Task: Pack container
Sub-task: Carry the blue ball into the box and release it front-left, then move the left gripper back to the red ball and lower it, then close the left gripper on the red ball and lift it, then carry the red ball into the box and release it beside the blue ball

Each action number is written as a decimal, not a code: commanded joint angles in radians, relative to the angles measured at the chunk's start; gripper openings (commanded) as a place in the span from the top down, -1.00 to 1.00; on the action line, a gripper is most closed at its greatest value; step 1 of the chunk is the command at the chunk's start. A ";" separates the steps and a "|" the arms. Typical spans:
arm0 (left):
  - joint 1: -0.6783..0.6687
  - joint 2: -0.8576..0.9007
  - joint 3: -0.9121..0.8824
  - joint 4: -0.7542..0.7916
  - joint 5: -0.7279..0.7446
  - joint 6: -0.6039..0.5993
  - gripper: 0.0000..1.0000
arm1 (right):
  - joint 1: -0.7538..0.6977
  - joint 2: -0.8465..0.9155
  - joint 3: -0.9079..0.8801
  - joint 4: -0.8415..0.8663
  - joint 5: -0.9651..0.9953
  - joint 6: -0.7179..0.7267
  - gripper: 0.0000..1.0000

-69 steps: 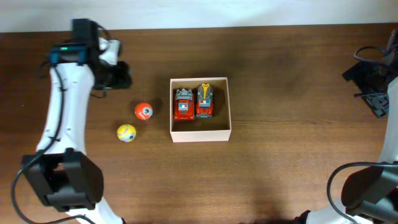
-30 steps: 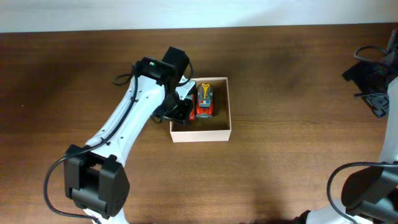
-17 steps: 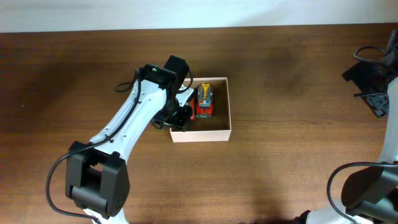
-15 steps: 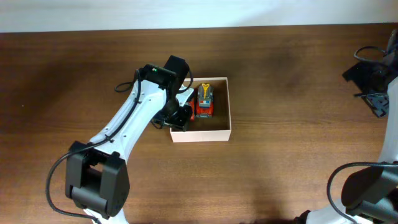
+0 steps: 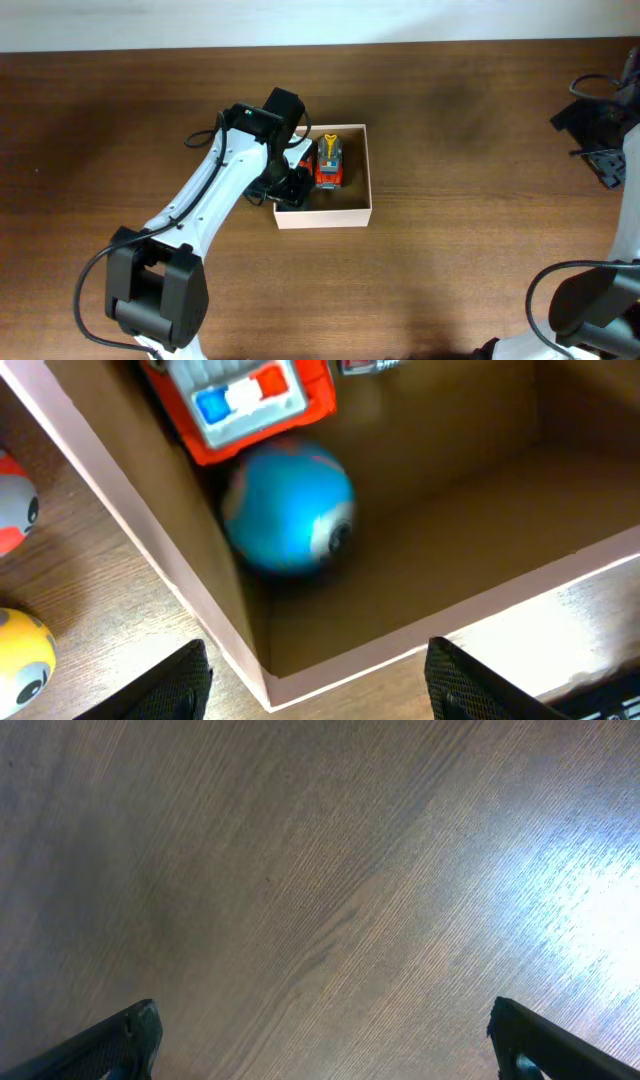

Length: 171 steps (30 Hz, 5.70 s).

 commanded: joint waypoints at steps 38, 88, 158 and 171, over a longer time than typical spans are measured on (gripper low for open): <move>0.272 0.149 0.087 0.136 -0.214 -0.051 -0.86 | 0.000 0.000 -0.005 -0.001 -0.001 0.009 -0.98; 0.272 0.253 0.002 0.206 -0.214 -0.071 -0.13 | 0.000 0.000 -0.005 -0.001 -0.001 0.009 -0.98; -0.135 0.251 0.393 -0.175 0.034 0.189 -0.18 | 0.000 0.000 -0.005 -0.001 -0.001 0.009 -0.98; -0.135 0.251 0.393 -0.172 0.033 0.189 -0.55 | 0.000 0.000 -0.005 -0.001 -0.001 0.009 -0.98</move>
